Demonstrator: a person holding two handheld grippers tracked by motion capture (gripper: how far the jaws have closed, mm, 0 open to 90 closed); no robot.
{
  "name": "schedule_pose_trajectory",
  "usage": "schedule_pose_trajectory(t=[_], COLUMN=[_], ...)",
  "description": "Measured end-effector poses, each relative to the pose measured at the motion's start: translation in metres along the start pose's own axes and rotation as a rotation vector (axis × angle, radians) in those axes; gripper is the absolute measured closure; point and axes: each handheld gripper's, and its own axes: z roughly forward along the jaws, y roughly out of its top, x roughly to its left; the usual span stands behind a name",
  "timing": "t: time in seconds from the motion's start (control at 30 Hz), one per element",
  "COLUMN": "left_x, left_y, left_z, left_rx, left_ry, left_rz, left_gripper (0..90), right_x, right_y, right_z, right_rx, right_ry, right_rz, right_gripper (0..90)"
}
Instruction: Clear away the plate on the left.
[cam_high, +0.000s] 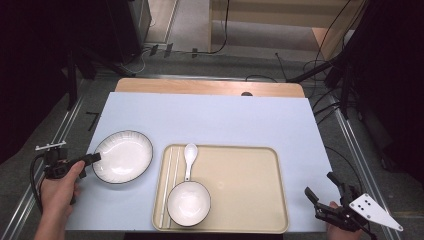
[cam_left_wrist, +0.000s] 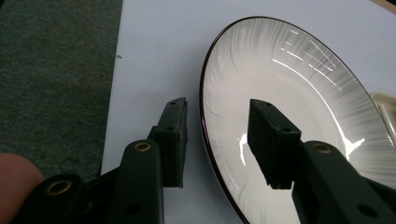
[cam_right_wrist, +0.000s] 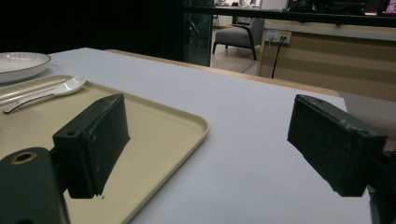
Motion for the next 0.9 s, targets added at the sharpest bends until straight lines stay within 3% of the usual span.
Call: schedule_pose_trajectory(t=[0.23, 0.9], left_x=[0.0038, 0.0102], left_y=[0.0000, -0.0026], left_z=[0.0019, 0.0101], left_rx=[0.005, 0.037], left_ry=[-0.049, -0.076], left_rz=[-0.046, -0.104], left_gripper=[66.4, 73.2], right_x=[0.0002, -0.0002], right_y=[0.0001, -0.0001], right_z=[0.0001, 0.0005], right_rx=[-0.001, -0.001], right_ry=[0.000, 0.000], right_rz=[-0.002, -0.002], right_gripper=[12.9, 12.9])
